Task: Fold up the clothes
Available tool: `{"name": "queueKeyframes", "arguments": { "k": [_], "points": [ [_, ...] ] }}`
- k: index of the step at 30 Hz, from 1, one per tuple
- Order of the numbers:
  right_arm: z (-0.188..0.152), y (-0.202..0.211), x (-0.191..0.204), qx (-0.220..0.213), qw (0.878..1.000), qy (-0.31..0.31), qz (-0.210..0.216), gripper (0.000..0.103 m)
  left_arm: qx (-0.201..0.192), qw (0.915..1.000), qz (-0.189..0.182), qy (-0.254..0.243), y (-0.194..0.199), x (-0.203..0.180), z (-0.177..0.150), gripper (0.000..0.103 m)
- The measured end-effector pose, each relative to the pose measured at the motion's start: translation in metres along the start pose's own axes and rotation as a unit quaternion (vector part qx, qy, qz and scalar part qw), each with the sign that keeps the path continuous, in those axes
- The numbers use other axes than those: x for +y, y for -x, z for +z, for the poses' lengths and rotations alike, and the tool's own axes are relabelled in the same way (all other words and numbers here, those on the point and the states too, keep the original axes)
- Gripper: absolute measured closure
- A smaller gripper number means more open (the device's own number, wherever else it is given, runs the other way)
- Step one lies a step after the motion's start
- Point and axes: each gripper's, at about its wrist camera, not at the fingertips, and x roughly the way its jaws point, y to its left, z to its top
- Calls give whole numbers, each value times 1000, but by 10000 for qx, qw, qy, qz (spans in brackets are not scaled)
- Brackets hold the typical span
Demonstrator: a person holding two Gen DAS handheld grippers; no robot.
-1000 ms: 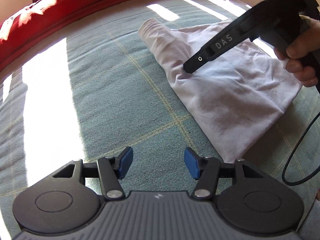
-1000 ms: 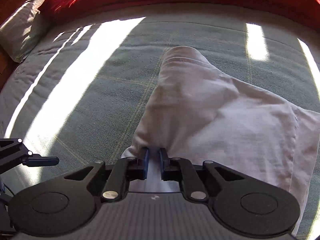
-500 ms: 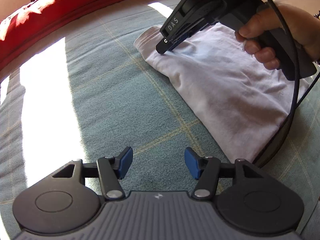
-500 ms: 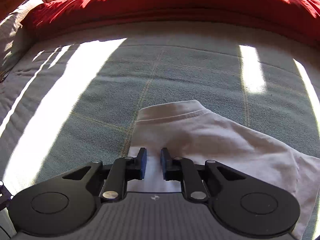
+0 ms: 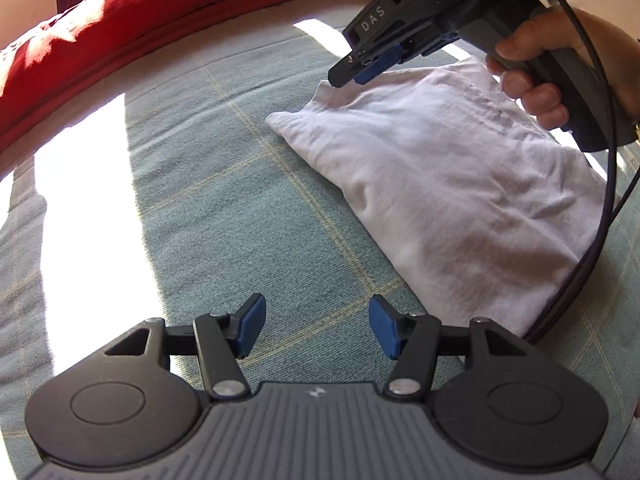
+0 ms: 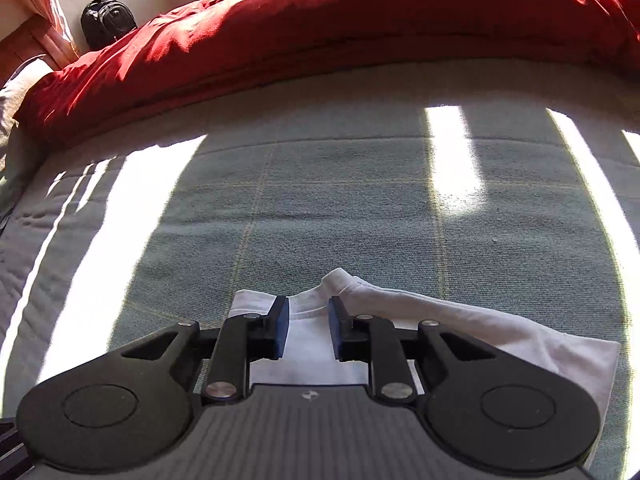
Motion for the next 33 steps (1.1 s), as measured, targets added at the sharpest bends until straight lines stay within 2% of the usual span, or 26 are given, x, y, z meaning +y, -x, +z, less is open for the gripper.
{"name": "queueKeyframes", "arguments": {
  "k": [5,10,12,15,18,22,25,27,30,31,32,33],
  "points": [
    [-24,43,-25,140,9998,-58,-160,74,-174,9998,-34,95,4,-1,20,45],
    [-52,69,-63,202,9982,-350,-451,70,-469,9982,-339,157,2,-15,48,45],
    [-60,69,-78,265,9970,-598,-414,70,-561,9970,-513,104,-4,-26,60,45],
    [-74,68,-96,244,9955,-830,-389,71,-648,9954,-686,-141,-23,-48,73,45],
    [-87,74,-104,180,9940,-1000,-403,70,-318,9966,-595,-474,-51,-66,75,45],
    [-98,98,-118,-96,9899,-1384,-301,70,-426,9920,-421,-1115,-48,-83,77,45],
    [-97,106,-133,-379,9872,-1523,-298,67,-528,9874,-559,-1386,-39,-90,82,44],
    [-91,99,-144,-485,9852,-1622,-282,64,-466,9844,-611,-1581,-42,-97,84,43],
    [-81,82,-155,-610,9836,-1697,-55,64,-458,9839,-601,-1619,-48,-102,85,43],
    [-79,77,-158,-632,9830,-1723,62,65,-457,9846,-612,-1570,-48,-101,86,43],
    [-78,74,-161,-598,9829,-1742,59,76,-455,9854,-623,-1516,-48,-101,88,43],
    [-78,72,-163,-533,9828,-1769,-61,93,-477,9865,-626,-1433,-46,-99,88,43]
  ]
}}
